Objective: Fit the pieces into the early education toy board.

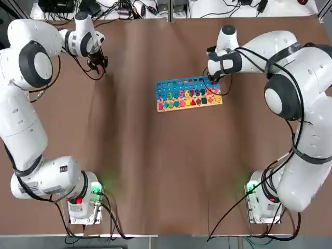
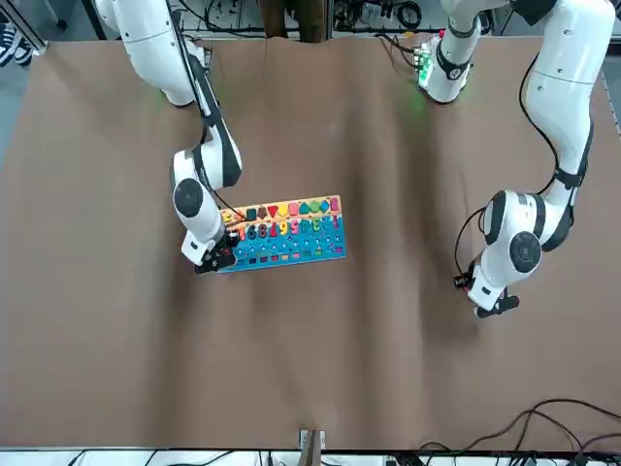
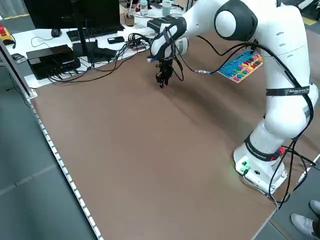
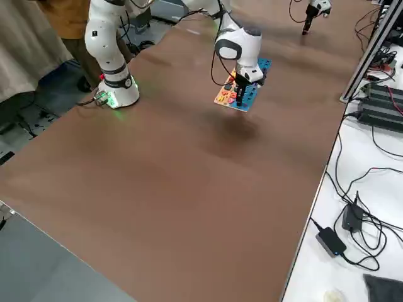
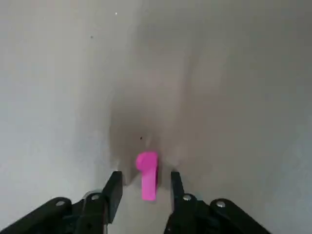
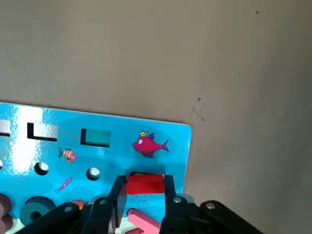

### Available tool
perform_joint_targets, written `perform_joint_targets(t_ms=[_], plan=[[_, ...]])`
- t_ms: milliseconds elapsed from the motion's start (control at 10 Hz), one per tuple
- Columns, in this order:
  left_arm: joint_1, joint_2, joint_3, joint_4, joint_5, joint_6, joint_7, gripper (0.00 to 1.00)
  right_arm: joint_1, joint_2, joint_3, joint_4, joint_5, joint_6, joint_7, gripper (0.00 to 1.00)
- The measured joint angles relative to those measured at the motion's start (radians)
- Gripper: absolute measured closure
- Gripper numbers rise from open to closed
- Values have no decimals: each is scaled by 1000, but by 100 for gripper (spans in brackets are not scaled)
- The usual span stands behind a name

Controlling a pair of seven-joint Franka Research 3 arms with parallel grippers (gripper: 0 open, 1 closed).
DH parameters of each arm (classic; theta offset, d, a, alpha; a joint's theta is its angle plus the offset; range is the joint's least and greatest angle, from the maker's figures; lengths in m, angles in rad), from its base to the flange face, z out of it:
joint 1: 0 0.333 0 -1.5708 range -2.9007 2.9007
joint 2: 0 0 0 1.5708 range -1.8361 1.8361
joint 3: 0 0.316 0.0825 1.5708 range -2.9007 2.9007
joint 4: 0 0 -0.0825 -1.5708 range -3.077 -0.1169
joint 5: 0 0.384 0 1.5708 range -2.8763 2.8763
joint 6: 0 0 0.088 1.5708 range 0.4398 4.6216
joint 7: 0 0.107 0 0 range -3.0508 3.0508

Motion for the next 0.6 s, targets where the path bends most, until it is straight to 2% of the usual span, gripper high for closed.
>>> perform_joint_targets(t_ms=[600], plan=[[0, -8, 0, -15, 1, 2, -4, 56, 0, 0, 0, -1, 0, 1, 0, 65]])
